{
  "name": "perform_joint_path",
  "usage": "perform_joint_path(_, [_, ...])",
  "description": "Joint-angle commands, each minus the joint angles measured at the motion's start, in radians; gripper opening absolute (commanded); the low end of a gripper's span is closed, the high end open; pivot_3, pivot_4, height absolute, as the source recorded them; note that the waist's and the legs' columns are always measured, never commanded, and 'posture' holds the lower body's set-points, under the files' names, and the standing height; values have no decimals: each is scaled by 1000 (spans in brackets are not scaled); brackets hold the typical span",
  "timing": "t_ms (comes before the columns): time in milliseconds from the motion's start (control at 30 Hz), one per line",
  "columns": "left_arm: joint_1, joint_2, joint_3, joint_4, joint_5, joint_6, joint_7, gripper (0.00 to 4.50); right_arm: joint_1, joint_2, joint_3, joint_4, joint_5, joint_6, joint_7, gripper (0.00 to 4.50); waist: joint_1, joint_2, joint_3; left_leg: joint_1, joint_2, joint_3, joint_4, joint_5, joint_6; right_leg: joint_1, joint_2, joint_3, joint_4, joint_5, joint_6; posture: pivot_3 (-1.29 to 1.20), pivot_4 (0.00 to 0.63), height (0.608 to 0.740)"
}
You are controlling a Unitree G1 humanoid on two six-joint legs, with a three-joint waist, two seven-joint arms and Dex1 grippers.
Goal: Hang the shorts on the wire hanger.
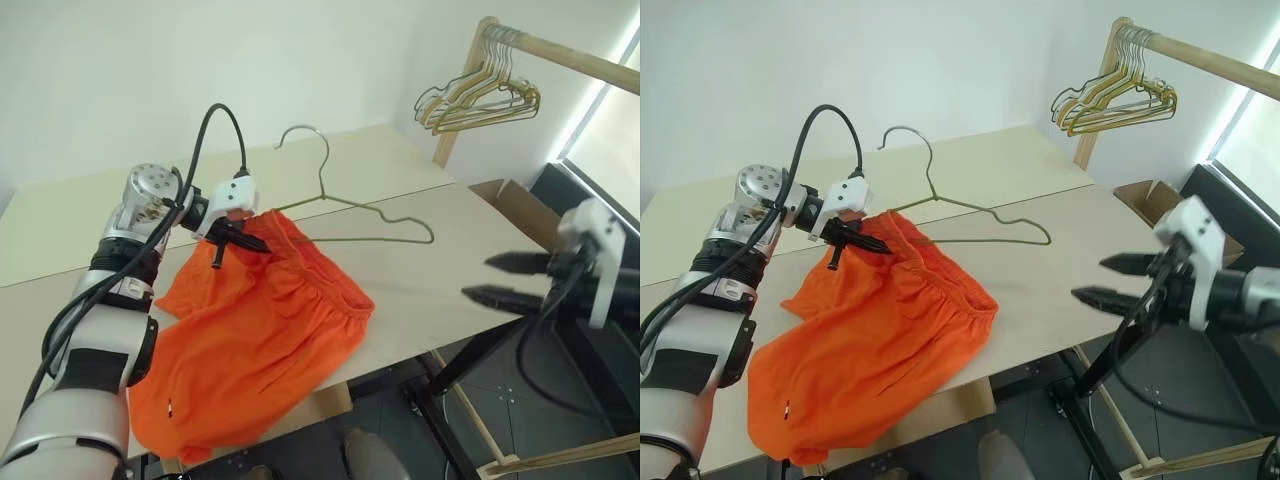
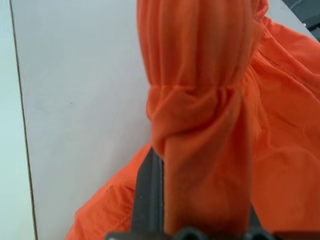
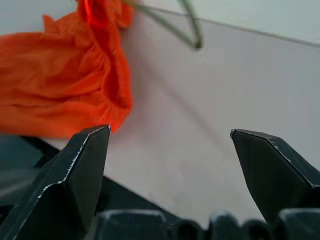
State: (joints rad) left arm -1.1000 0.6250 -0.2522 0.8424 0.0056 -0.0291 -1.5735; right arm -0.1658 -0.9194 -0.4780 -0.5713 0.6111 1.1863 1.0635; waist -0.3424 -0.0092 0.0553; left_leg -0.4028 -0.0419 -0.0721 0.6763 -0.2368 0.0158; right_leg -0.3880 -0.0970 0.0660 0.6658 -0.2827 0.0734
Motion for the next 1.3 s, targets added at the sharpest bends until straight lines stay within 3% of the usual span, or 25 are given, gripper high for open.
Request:
perform_joint_path(33, [-47,2,44,-20,-29,51,12,0,32,55,156,-43,-28,-74,-91,4439,-2,0,0,0,0,0,0,0,0,0,0,0,0,0,0,-312,8,740])
perform_joint_path(167, [-38,7,45,-42,-24,55,6,0,-16,248,348,62,-82,-90,-264,4439,-4,-1,-2,1,1,0,0,0,0,0,1,1,0,0,0,-302,8,740])
perform_joint_path(300, [-32,12,46,-57,-21,62,5,0,-79,400,458,174,-65,-92,-313,4439,0,-1,-2,1,0,0,-1,0,0,-1,0,2,1,0,0,-286,11,740])
perform_joint_path(633, [-20,34,50,-91,-23,81,-5,0,-173,530,526,371,-69,-164,-336,4439,7,-1,-2,1,-2,0,0,0,0,-1,1,2,2,0,0,-265,12,740])
perform_joint_path(767, [-19,35,51,-92,-23,82,-2,0,-192,552,535,424,-71,-193,-333,3526,5,-1,-2,2,-1,-1,-1,0,0,-1,1,2,2,0,0,-262,10,740])
perform_joint_path(1100, [-13,39,59,-94,-25,82,0,0,-201,538,512,457,-50,-222,-299,14,5,-1,-2,2,-2,-1,-1,0,0,-1,1,1,7,0,0,-265,7,740])
perform_joint_path(1300, [26,57,76,-133,-40,104,-14,0,-216,445,459,430,-6,-204,-230,14,4,-1,-2,1,-2,-1,-1,0,0,-1,0,2,7,0,0,-271,5,740])
